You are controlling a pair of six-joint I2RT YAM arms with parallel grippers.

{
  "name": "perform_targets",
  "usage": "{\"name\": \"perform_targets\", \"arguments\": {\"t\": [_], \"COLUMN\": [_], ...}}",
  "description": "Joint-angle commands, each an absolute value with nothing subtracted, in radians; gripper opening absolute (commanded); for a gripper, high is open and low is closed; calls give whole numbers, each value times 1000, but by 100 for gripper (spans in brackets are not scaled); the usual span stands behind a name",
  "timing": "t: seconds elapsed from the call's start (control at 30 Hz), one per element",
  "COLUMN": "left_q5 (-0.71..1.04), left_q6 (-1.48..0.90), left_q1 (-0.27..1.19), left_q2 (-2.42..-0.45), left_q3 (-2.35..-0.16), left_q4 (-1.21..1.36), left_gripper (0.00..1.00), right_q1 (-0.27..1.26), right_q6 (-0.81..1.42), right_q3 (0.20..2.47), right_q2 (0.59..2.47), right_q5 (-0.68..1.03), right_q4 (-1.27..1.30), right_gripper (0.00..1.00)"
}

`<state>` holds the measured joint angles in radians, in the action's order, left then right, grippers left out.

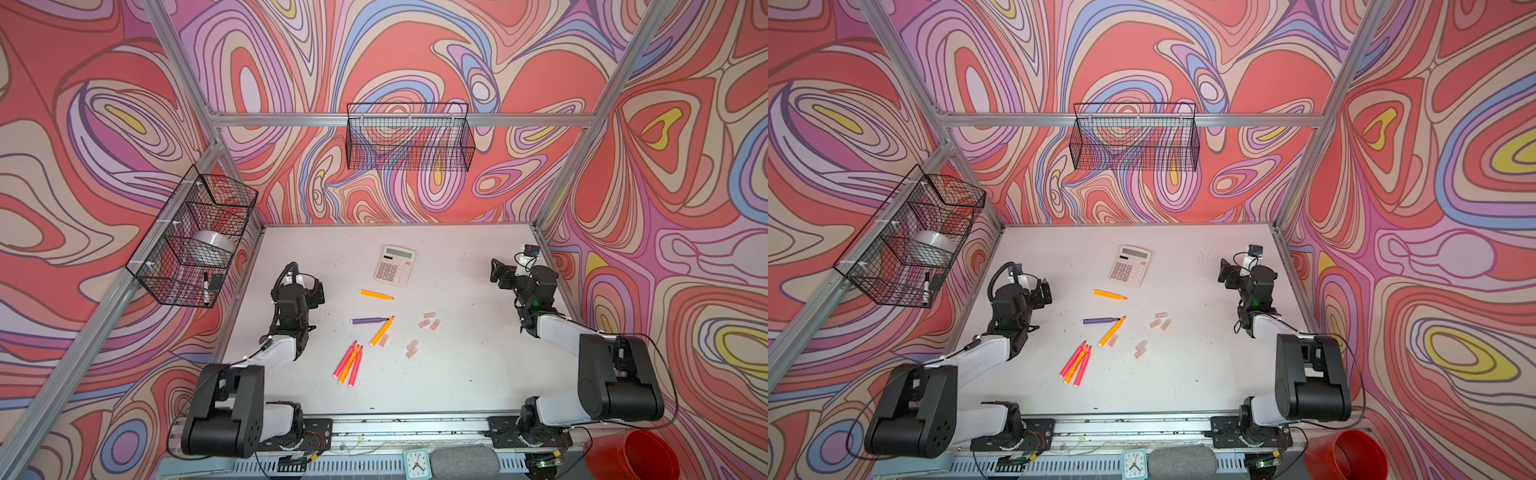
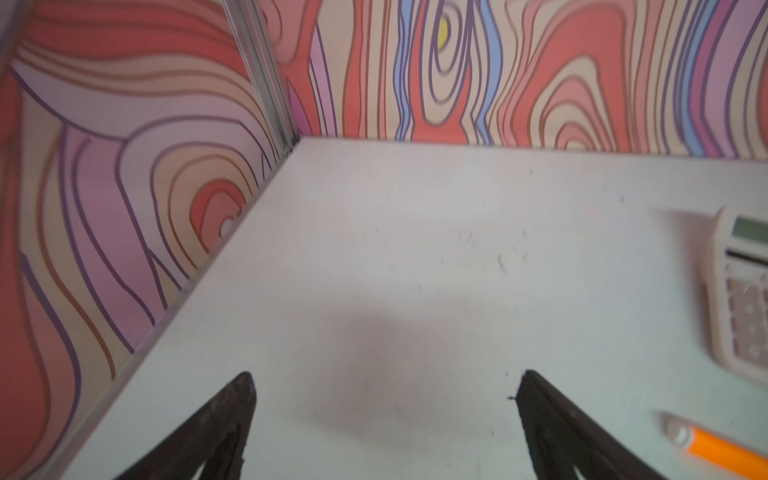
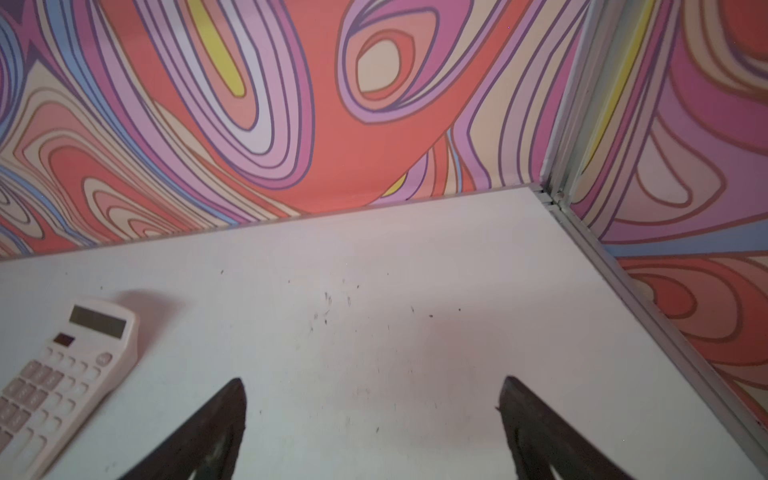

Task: Insert the pens into the pen caps
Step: 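Reach the left gripper toward the orange highlighter while the right gripper rises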

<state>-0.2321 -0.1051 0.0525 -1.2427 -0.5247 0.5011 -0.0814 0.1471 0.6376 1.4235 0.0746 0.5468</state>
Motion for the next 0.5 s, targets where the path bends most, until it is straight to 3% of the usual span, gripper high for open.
{"name": "perform_targets", "arguments": {"t": [0.0,0.1,0.2,0.3,0.47], "left_q5": [-199,-53,122,18,-9], "left_q6": [-267,-413,-422,-506,-555], "left_q1": [54,54,54,49,38], "left_q2": [-1145,-1092,-1052,-1002,-993], "left_q3": [-649,-707,-700,-690,-701], "left_q4": [164,3,-12,-105,-121], "left_gripper": [100,100,100,100,100], "right_q1": [-75,-75,-77,-75,-41], "right_q6": [320,430,450,454,525], "right_q3": [673,718,771,831,743], "right_q2": [1337,1227,1149,1117,1016], "right_q5": [8,-7,126,302,390], "right_q4": [268,76,-27,-111,-62], "right_gripper": [98,98,98,98,98]}}
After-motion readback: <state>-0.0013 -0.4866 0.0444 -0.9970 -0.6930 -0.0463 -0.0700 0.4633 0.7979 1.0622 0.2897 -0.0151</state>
